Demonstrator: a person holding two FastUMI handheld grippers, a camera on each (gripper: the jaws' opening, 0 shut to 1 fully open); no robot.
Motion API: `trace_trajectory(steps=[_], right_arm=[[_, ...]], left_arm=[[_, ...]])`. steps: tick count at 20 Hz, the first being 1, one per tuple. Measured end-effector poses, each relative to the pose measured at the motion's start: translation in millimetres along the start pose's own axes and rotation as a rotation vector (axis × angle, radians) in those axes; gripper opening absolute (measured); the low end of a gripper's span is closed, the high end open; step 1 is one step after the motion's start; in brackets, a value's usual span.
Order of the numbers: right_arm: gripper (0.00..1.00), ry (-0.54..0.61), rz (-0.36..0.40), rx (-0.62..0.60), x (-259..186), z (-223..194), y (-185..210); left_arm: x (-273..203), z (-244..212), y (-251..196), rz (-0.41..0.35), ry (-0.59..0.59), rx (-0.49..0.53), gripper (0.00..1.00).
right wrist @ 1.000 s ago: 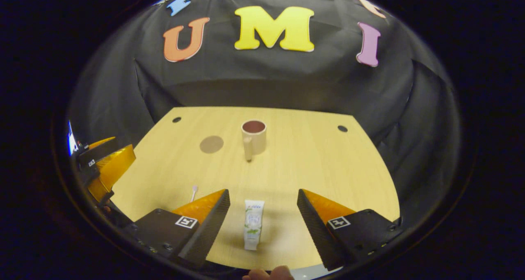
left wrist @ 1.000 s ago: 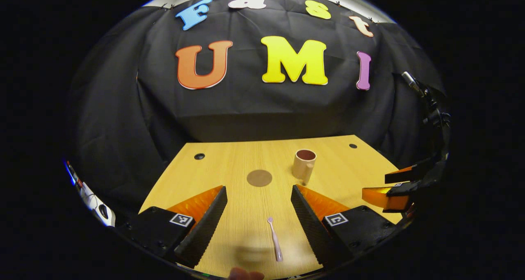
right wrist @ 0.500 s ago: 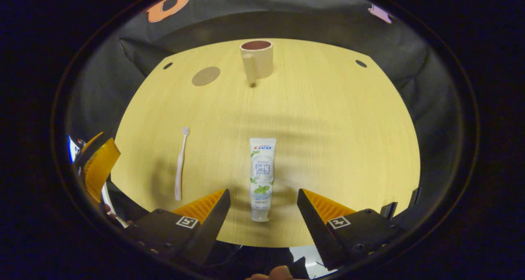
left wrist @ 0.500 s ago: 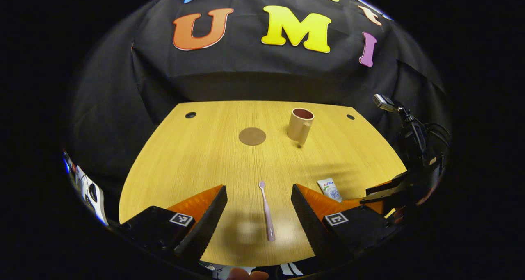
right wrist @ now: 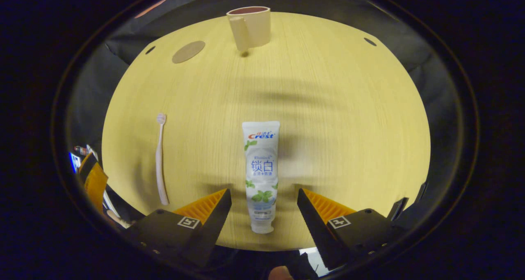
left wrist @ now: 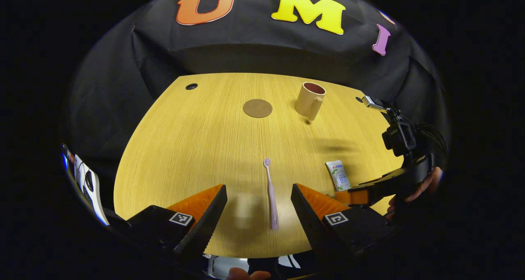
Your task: Put the toothbrush and toothpaste on the desktop into the cup, then pick up the cup and place it on the coaster on the desktop.
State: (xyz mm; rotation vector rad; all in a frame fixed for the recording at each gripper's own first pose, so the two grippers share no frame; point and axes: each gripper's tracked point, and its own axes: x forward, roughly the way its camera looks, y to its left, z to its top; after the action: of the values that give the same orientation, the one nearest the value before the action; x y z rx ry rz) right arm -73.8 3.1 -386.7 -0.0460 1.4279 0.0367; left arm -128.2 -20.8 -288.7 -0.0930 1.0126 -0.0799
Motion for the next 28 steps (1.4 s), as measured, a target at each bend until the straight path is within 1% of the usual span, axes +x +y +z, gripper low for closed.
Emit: trace_trajectory(steps=[2,3,5,6,8,9,11,16,20,22,23,28], right_arm=[[0.95,0.022,-0.002,0.002,4,-2,2],[0.85,0.030,-0.003,-0.003,6,-3,3],[0.71,0.040,-0.005,-0.003,8,-4,5],[0.70,0.043,-0.001,0.000,10,-4,6],[0.61,0.038,-0.014,0.007,12,-3,5],[0.51,0.034,-0.021,0.011,14,-2,4],[0.47,0.035,-0.023,0.023,15,-1,4],[0.45,0.015,-0.025,0.022,16,-1,5],[0.41,0.013,-0.012,0.023,16,0,4],[0.38,0.009,-0.004,0.027,15,0,4],[0.39,0.006,-0.003,0.034,15,0,4],[0.33,-0.008,0.030,0.051,9,5,5]], left_arm=[[3,-2,4,0.003,0.014,-0.005,1.00],[4,-4,6,0.006,0.022,-0.006,1.00],[5,-4,9,0.013,0.031,-0.005,1.00],[5,-2,10,0.014,0.033,-0.005,1.00],[8,-5,13,0.015,0.039,-0.006,1.00],[9,-6,13,0.015,0.043,-0.008,1.00],[8,-7,15,0.014,0.051,-0.013,1.00],[12,-14,19,0.016,0.075,-0.020,1.00],[14,-16,18,0.010,0.094,-0.031,1.00],[16,-19,16,0.005,0.104,-0.034,1.00],[17,-21,15,0.001,0.110,-0.035,1.00],[23,-29,8,-0.019,0.147,-0.033,1.00]])
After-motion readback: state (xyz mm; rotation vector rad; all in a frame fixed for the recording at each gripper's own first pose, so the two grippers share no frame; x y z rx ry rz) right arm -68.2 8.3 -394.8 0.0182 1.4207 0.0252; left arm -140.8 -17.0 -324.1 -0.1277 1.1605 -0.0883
